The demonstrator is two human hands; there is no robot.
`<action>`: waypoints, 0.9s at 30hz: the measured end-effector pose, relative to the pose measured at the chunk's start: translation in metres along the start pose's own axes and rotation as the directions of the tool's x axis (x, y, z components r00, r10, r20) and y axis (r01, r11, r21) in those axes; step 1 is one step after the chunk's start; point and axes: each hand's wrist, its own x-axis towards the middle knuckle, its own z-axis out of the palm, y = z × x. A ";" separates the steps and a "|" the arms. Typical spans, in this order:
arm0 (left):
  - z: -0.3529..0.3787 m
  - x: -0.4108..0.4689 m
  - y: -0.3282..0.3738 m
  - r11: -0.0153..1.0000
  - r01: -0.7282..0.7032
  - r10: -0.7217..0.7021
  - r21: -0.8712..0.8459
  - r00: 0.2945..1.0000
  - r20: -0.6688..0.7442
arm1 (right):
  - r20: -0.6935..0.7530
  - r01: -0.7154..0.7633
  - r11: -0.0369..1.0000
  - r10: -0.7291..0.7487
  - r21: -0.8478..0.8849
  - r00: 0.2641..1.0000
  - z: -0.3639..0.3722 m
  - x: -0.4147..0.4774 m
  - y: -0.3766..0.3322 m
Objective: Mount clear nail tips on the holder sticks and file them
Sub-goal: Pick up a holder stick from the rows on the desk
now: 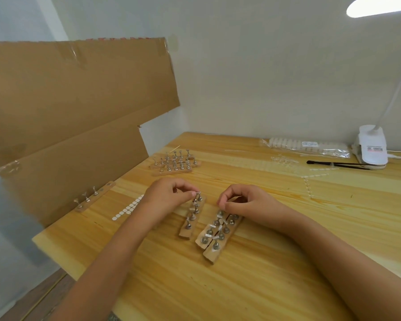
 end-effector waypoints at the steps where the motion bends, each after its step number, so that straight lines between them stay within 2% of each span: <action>1: 0.000 0.001 0.000 1.000 0.007 -0.007 0.002 1.000 0.003 | 0.001 0.000 1.000 0.000 0.002 1.000 0.000 0.000 0.000; 7: 0.004 -0.005 0.001 0.999 0.033 -0.034 -0.025 0.999 -0.033 | 0.002 -0.001 1.000 0.001 -0.002 1.000 0.000 0.000 -0.001; 16: 0.003 -0.011 0.003 0.998 0.036 -0.035 0.052 0.999 -0.011 | 0.006 -0.010 1.000 0.011 -0.011 1.000 0.000 0.000 -0.002; 20: 0.003 -0.012 0.004 0.977 -0.013 0.043 0.214 0.990 -0.138 | -0.007 -0.014 1.000 0.014 -0.018 1.000 0.001 -0.002 -0.003; 23: -0.009 -0.013 -0.002 0.988 -0.034 0.078 0.153 0.955 -0.286 | -0.077 -0.006 0.999 0.003 -0.041 0.997 -0.001 -0.004 -0.006; 25: -0.028 -0.012 -0.014 0.994 0.021 0.012 0.110 0.958 -0.286 | -0.167 -0.017 0.996 0.002 -0.089 0.986 -0.006 -0.006 -0.012; 27: -0.046 -0.010 -0.029 0.984 0.146 -0.129 0.100 0.979 -0.157 | -0.245 -0.062 0.992 0.033 -0.111 0.969 -0.017 -0.011 -0.019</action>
